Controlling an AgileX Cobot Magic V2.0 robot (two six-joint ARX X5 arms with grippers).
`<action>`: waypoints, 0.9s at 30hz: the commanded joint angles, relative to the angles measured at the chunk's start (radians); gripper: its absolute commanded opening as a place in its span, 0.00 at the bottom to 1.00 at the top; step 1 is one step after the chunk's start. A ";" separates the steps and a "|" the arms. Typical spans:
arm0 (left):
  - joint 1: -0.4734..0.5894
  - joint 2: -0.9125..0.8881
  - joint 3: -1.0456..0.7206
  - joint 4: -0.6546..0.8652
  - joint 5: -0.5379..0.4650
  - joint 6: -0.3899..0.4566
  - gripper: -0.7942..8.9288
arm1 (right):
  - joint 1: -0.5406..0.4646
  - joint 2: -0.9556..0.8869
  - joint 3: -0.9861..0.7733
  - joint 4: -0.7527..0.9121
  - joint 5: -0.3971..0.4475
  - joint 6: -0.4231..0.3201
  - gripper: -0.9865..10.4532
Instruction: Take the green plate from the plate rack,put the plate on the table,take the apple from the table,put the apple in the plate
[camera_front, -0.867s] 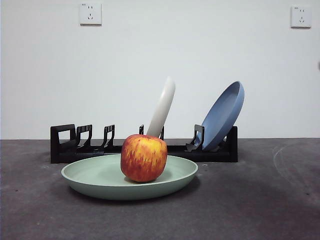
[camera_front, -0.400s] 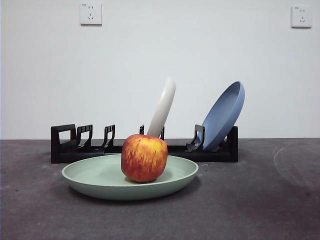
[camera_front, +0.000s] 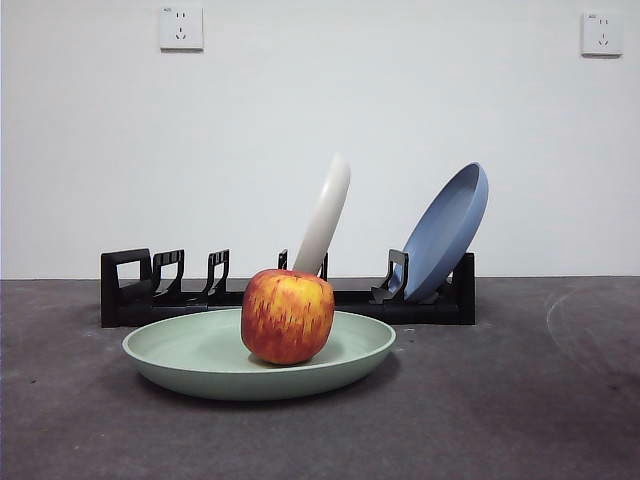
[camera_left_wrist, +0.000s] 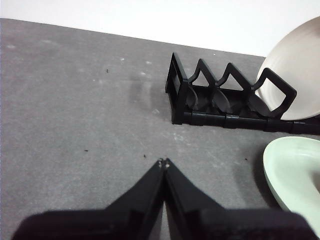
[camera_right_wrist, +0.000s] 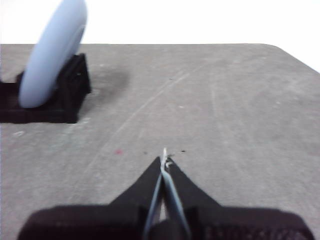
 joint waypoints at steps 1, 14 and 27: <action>0.002 0.002 -0.003 0.006 0.005 0.013 0.08 | -0.003 -0.002 -0.008 -0.002 0.001 -0.008 0.07; 0.002 0.005 -0.003 0.006 0.005 0.013 0.08 | -0.003 -0.001 -0.008 0.000 0.000 -0.026 0.07; 0.002 0.005 -0.003 0.006 0.005 0.013 0.08 | -0.003 -0.001 -0.008 0.000 0.000 -0.026 0.07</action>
